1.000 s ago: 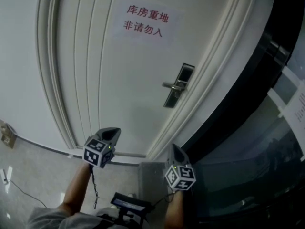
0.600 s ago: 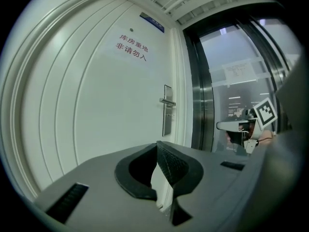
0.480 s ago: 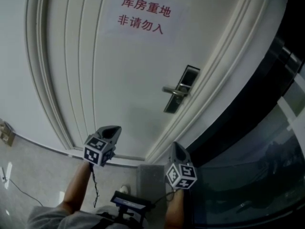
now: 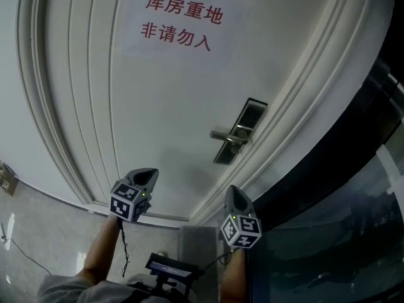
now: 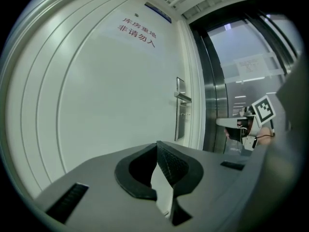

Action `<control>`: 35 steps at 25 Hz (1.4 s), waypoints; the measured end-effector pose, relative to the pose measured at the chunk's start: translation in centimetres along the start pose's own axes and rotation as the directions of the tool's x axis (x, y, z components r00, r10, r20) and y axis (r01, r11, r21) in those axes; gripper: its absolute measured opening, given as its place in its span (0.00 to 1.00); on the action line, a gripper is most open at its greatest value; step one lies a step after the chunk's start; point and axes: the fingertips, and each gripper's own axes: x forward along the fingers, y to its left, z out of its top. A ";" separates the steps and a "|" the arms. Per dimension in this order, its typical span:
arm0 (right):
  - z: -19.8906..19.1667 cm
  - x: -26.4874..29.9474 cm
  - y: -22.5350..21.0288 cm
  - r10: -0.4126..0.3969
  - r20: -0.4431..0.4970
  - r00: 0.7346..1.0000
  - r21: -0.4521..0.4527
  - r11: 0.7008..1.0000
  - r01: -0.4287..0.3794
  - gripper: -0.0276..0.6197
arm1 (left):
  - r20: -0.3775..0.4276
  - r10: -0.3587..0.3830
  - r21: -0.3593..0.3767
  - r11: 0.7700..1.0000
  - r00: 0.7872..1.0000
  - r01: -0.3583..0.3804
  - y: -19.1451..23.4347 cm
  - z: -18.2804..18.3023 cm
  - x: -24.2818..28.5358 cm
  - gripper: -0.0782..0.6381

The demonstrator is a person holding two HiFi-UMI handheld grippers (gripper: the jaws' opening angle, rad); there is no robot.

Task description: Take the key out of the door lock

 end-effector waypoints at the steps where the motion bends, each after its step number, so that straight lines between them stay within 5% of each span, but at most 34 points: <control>1: 0.2 0.6 -0.2 0.007 -0.001 1.000 -0.006 1.000 -0.007 0.06 | 0.001 0.002 -0.003 1.000 1.000 -0.002 0.2 0.1 0.5 0.12; 28: 2.7 8.6 -4.1 -0.008 0.007 1.000 -0.204 0.979 0.009 0.06 | 0.010 0.033 -0.012 0.999 0.999 -0.033 3.1 1.9 7.7 0.12; 35: 3.9 9.8 -3.6 0.005 0.006 1.000 -0.338 0.941 -0.003 0.22 | 0.008 0.057 -0.027 0.998 0.998 -0.057 3.9 1.5 8.0 0.12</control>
